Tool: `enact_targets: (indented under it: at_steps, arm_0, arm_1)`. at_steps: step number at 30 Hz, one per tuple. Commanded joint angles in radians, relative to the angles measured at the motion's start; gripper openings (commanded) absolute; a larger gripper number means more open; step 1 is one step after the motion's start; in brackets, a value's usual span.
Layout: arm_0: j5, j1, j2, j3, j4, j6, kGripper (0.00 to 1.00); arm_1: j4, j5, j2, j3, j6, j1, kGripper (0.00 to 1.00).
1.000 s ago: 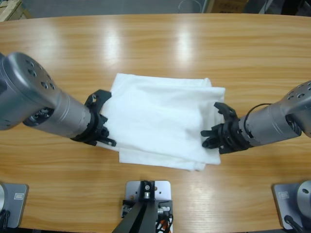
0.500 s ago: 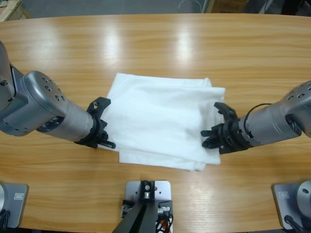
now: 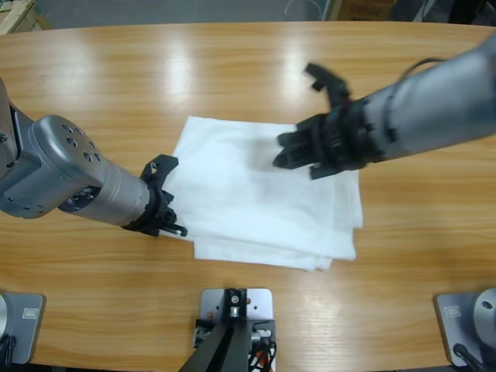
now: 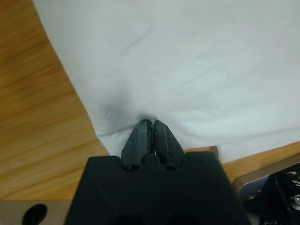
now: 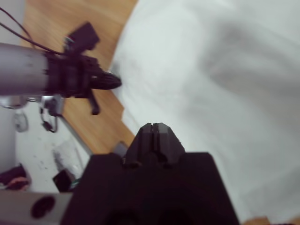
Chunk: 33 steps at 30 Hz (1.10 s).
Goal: Fold clothes
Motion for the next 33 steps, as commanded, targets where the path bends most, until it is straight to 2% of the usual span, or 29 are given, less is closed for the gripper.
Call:
enact_targets:
  at_steps: [1, 5, 13, 23, 29, 33]
  arm_0:
    - [-0.034, 0.001, 0.143, 0.063, -0.041, -0.006, 0.000]
    - [-0.042, 0.001, 0.149, 0.065, -0.047, -0.006, 0.000]
    - [-0.061, 0.001, 0.170, 0.105, -0.084, -0.006, 0.000]
    - [-0.061, 0.001, 0.174, 0.105, -0.083, -0.003, 0.000]
    - [-0.061, 0.001, 0.174, 0.113, -0.083, 0.001, 0.000]
    - [-0.060, 0.001, 0.174, 0.118, -0.085, 0.004, 0.000]
  arm_1:
    - [-0.068, 0.025, 0.288, -0.018, -0.068, 0.019, 0.000]
    - [-0.096, 0.023, 0.328, -0.016, -0.091, 0.003, 0.000]
    - [-0.076, 0.009, 0.381, -0.044, -0.169, -0.180, 0.000]
    - [-0.030, 0.002, 0.404, -0.055, -0.245, -0.320, 0.000]
    - [0.026, -0.017, 0.420, -0.072, -0.373, -0.432, 0.000]
    - [0.088, -0.017, 0.424, -0.164, -0.473, -0.484, 0.000]
